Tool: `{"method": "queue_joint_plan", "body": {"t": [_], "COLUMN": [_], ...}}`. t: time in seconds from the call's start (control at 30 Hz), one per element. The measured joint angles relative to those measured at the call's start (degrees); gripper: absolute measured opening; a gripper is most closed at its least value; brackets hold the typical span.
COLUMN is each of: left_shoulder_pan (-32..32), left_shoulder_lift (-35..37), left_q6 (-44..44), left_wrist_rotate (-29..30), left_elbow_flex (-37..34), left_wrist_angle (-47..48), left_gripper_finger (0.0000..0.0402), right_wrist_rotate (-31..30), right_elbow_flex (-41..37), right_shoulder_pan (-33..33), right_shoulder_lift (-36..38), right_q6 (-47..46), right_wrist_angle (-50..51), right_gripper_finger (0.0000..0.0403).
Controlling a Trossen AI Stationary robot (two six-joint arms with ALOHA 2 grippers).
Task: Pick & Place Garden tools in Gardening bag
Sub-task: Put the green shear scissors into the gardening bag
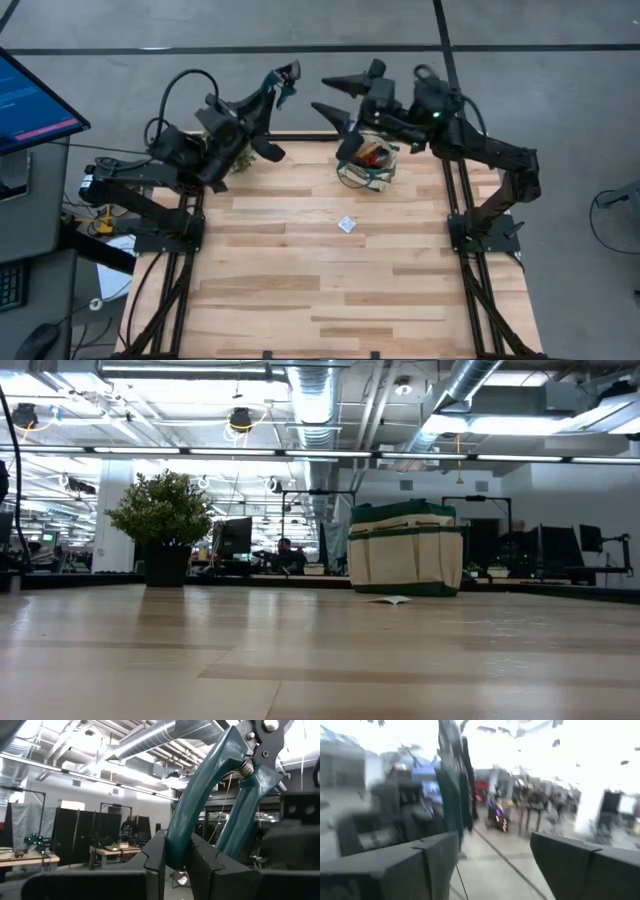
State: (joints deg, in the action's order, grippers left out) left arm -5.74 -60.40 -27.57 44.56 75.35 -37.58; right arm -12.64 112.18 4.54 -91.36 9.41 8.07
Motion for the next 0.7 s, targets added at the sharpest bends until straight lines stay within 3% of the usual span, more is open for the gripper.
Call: {"method": "queue_joint_plan", "body": {"t": [0.27,0.7], "left_shoulder_pan": [0.21,3.28], "left_shoulder_lift": [-0.97,-4.98], "left_q6": [2.64,4.12], "left_wrist_rotate": [-2.28,-4.85], "left_elbow_flex": [0.02,0.00], "left_wrist_angle": [-0.40,-3.32], "left_gripper_finger": [0.0049,0.0049], "right_wrist_rotate": [3.78,6.81], "right_elbow_flex": [0.07,0.07], "right_shoulder_pan": [1.10,1.05], "right_shoulder_lift": [0.10,0.12], "right_q6": [0.17,0.15], "right_wrist_angle": [-5.56,-4.66], "right_gripper_finger": [0.0255,0.0255]}}
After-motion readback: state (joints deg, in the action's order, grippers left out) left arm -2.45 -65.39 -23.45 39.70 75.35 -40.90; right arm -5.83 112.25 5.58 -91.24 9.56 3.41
